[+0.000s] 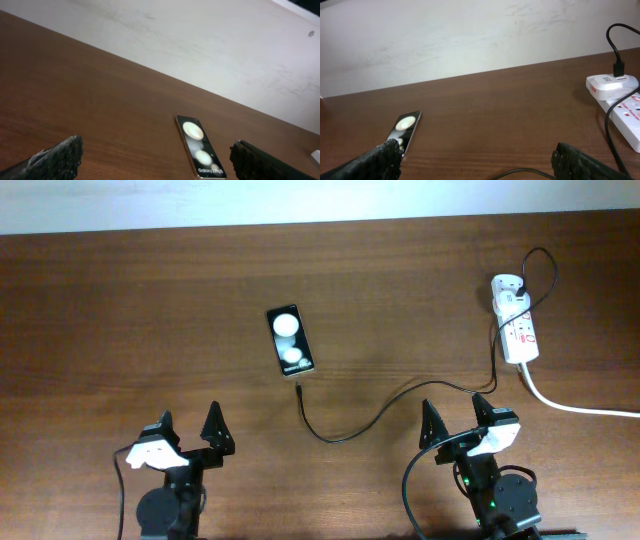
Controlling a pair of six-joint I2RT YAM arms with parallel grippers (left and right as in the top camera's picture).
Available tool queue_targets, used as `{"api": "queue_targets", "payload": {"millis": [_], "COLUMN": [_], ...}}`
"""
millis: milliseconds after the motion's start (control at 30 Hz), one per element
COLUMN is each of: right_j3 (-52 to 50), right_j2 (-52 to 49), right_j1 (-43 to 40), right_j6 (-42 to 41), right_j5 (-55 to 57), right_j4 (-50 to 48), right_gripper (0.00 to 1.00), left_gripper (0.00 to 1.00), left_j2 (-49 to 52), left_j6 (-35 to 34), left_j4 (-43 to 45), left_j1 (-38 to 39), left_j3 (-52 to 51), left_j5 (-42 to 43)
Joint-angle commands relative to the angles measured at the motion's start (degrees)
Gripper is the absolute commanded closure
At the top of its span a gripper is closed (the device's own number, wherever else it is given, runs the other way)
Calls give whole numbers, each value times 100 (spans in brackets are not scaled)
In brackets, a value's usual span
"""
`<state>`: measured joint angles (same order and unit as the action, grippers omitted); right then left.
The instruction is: Plug charger to phone and switch on socket
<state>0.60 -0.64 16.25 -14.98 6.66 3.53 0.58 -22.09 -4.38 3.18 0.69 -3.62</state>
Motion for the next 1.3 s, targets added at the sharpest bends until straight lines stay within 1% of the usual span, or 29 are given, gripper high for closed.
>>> {"api": "queue_targets", "payload": {"millis": [0, 33, 67, 100, 200, 267, 367, 433, 467, 533, 633, 700, 733, 767, 833, 867, 900, 933, 967, 1233, 1267], "right_j3": [-28, -28, -28, -28, -28, -28, -28, -28, -28, -28, -28, -28, -28, -28, -28, -28, -28, -28, -28, -28, -28], "right_j2": [44, 44, 44, 44, 44, 44, 44, 44, 44, 44, 44, 44, 44, 44, 44, 44, 44, 44, 44, 44, 44], "right_j1": [-20, -20, -20, -20, -20, -20, -20, -20, -20, -20, -20, -20, -20, -20, -20, -20, -20, -20, -20, -20, -20], "right_j6": [15, 15, 15, 15, 15, 15, 15, 15, 15, 15, 15, 15, 15, 15, 15, 15, 15, 15, 15, 15, 15], "right_j5": [168, 168, 168, 168, 168, 168, 168, 168, 168, 168, 168, 168, 168, 168, 168, 168, 168, 168, 168, 168, 168], "right_j4": [33, 33, 33, 33, 31, 33, 33, 33, 33, 33, 33, 33, 33, 33, 33, 33, 33, 33, 33, 33, 31], "right_gripper": [1, 1, 1, 1, 1, 1, 1, 1, 1, 1, 1, 1, 1, 1, 1, 1, 1, 1, 1, 1, 1], "left_gripper": [1, 1, 1, 1, 1, 1, 1, 1, 1, 1, 1, 1, 1, 1, 1, 1, 1, 1, 1, 1, 1], "left_j2": [-24, -24, -17, 13, 490, 1106, 2131, 2664, 2933, 3515, 4579, 5261, 5611, 6212, 6852, 7204, 7423, 7595, 7663, 7667, 7667], "left_j6": [90, 92, 94, 125, 654, 769, 813, 1029, 1032, 1045, 1045, 1045, 1045, 1043, 1010, 999, 999, 999, 999, 999, 841], "left_j4": [55, 184, 138, -57, -859, -1198, -1447, -1504, -1502, -1502, -1504, -1547, -1698, -2090, -2588, -2793, -2787, -2669, -2603, -2612, -2540], "left_j1": [-35, -35, -35, -35, -35, -35, 11, 232, 393, 846, 1998, 2848, 3209, 3624, 3792, 3807, 3807, 3807, 3807, 3807, 3803], "left_j3": [-15, 17, 225, 459, 1333, 1954, 2800, 3198, 3355, 3624, 3873, 4203, 4441, 4909, 5455, 5742, 5866, 5884, 5884, 5882, 5884], "left_j5": [916, 1327, 1526, 1521, 1519, 1521, 1523, 1519, 1449, 1145, 153, -828, -1379, -1976, -1982, -1794, -1526, -1213, -1156, -1163, -1185]}}
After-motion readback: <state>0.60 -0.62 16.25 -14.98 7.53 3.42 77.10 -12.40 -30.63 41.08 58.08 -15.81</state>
